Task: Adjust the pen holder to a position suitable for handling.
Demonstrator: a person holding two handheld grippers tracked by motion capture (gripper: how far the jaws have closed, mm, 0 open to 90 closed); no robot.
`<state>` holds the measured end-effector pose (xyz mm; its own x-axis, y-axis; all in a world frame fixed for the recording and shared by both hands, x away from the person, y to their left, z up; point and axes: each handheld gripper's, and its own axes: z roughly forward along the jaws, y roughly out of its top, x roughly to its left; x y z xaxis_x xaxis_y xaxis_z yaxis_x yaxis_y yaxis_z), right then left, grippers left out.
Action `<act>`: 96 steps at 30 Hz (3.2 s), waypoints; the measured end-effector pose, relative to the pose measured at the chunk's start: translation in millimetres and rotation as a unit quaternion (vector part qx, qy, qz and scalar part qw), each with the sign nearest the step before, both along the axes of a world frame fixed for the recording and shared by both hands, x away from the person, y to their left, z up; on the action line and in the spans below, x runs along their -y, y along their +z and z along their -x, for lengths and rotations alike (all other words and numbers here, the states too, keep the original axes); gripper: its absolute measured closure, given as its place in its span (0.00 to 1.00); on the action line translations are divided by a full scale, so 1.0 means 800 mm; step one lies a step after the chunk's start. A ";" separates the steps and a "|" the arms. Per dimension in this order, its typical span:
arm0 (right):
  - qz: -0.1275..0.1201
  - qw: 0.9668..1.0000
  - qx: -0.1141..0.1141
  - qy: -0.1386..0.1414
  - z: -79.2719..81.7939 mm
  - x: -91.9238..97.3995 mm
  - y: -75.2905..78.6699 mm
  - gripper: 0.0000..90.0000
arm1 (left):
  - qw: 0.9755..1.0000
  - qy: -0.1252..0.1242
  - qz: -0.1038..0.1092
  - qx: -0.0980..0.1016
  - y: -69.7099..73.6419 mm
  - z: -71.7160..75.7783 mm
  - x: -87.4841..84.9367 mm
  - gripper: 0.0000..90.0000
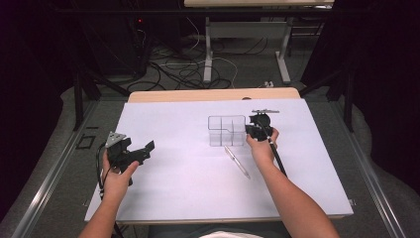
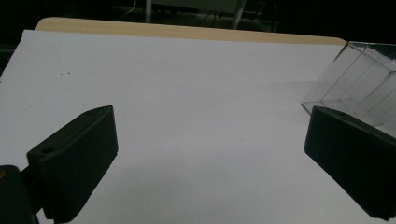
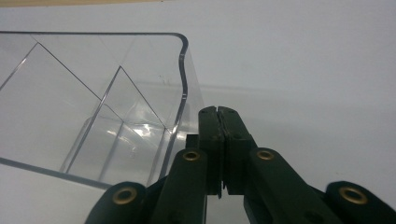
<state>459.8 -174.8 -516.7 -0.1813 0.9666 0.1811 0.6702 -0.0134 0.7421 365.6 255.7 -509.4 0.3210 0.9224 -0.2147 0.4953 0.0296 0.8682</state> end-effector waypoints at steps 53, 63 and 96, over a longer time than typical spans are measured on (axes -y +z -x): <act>0.010 0.997 0.055 0.053 0.007 -0.011 0.040 0.49 | 1.000 -0.006 -0.006 -0.008 -0.003 0.000 0.002 0.03; 0.013 0.994 0.058 0.089 0.028 0.003 0.052 0.38 | 1.000 -0.007 -0.008 -0.008 -0.003 0.000 0.004 0.03; 0.114 0.972 -0.058 0.199 0.081 0.003 0.046 0.42 | 1.000 -0.006 -0.010 -0.012 -0.004 0.001 0.005 0.04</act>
<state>395.3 -177.1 -479.7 -0.5397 0.8418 0.0129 0.6686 0.4193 0.6141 364.8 251.8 -513.0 0.3278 0.9223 -0.2047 0.5168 0.0063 0.8561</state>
